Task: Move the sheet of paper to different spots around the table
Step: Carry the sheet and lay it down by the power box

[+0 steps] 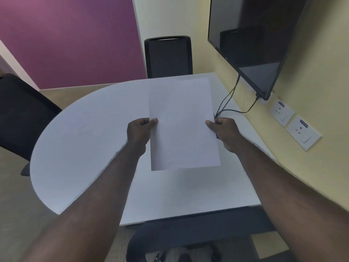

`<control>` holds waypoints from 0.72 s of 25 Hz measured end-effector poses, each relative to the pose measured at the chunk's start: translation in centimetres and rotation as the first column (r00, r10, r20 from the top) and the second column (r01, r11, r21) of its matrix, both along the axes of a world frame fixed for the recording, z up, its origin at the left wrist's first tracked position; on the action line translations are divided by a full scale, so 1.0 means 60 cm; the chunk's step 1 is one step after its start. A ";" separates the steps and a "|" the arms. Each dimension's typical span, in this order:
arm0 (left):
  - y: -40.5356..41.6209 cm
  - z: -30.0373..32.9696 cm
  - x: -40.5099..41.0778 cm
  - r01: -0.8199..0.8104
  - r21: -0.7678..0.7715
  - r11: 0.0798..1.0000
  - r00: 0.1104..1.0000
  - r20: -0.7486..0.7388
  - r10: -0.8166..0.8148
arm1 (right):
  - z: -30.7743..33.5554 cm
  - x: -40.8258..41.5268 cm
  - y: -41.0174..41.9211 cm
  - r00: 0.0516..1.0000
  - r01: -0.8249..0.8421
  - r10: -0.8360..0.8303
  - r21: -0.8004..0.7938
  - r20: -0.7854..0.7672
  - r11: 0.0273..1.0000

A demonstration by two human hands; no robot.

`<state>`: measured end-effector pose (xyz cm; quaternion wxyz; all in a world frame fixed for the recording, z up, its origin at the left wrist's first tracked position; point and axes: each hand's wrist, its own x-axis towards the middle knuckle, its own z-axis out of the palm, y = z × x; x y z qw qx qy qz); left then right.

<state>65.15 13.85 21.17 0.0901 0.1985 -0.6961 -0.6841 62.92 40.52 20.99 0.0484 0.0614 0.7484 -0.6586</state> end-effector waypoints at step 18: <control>0.079 -0.277 -0.110 0.026 -0.159 0.987 0.958 0.287 0.021 | -0.291 -0.119 0.070 0.966 -0.007 -0.027 0.129 0.258 0.992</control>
